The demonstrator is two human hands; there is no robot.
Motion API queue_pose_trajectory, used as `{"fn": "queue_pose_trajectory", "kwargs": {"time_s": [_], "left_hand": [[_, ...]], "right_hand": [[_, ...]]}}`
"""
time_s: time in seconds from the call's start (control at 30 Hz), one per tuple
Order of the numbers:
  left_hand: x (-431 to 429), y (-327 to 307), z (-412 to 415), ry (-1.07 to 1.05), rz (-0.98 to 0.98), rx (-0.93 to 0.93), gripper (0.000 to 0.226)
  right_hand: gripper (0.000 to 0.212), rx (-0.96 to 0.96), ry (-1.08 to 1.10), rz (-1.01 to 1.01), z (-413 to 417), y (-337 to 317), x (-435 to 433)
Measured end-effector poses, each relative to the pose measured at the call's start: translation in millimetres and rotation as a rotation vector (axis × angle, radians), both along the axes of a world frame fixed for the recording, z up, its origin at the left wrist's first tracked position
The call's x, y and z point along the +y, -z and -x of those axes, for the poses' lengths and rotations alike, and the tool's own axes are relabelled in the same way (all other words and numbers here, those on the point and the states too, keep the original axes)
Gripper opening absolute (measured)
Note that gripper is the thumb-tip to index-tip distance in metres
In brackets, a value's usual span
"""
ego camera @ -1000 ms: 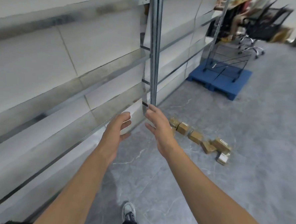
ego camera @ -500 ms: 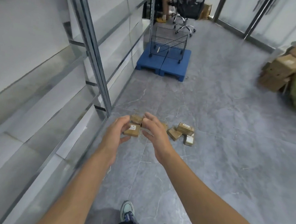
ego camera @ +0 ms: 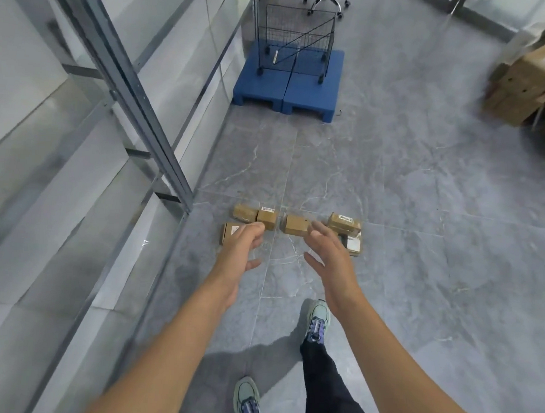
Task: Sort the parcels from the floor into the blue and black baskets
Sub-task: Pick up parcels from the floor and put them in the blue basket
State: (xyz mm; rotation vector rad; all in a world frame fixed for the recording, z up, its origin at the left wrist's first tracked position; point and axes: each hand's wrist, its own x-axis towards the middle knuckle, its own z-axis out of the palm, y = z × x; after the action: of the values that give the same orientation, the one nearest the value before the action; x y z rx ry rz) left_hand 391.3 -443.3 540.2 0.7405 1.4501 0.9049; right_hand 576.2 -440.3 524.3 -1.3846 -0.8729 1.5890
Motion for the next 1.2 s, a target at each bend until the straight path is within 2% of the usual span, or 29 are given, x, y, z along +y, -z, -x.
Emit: {"fn": "queue_pose_trajectory", "kwargs": {"time_s": [0.13, 0.23, 0.43, 0.57, 0.7, 0.8, 0.93, 1.07, 1.13, 1.2], "left_hand": [[61.9, 26.8, -19.4, -0.016, 0.057, 0.022, 0.026], [112.4, 49.2, -40.2, -0.027, 0.099, 0.038, 0.016], [198.4, 99.3, -76.8, -0.04, 0.197, 0.056, 0.014], [242.0, 144.4, -87.6, 0.013, 0.251, 0.075, 0.013], [286.4, 206.3, -87.9, 0.049, 0.33, 0.088, 0.015], [324.6, 262.0, -81.8, 0.06, 0.387, 0.091, 0.012], [374.0, 336.7, -68.3, 0.074, 0.471, 0.063, 0.011], [421.1, 412.8, -54.8, 0.135, 0.53, 0.068, 0.017], [440.6, 449.3, -51.8, 0.18, 0.561, 0.089, 0.023], [455.7, 483.8, -51.6, 0.21, 0.597, 0.108, 0.026]], "right_hand": [[0.064, -0.006, 0.028, 0.072, -31.2, 31.8, 62.4], [0.069, -0.017, 0.019, 0.111, -55.5, 57.8, 114.8], [0.08, -0.027, 0.038, 0.192, -93.7, 108.6, 205.3], [0.066, -0.033, 0.078, 0.254, -105.3, 154.2, 253.6], [0.033, -0.035, 0.128, 0.315, -102.9, 212.0, 292.8], [0.03, -0.055, 0.168, 0.378, -94.1, 262.7, 322.1], [0.046, -0.103, 0.201, 0.465, -80.5, 337.9, 360.7], [0.049, -0.15, 0.205, 0.54, -72.0, 410.6, 399.4], [0.045, -0.161, 0.191, 0.563, -70.7, 443.5, 415.0], [0.029, -0.169, 0.184, 0.588, -71.2, 474.1, 428.0]]}}
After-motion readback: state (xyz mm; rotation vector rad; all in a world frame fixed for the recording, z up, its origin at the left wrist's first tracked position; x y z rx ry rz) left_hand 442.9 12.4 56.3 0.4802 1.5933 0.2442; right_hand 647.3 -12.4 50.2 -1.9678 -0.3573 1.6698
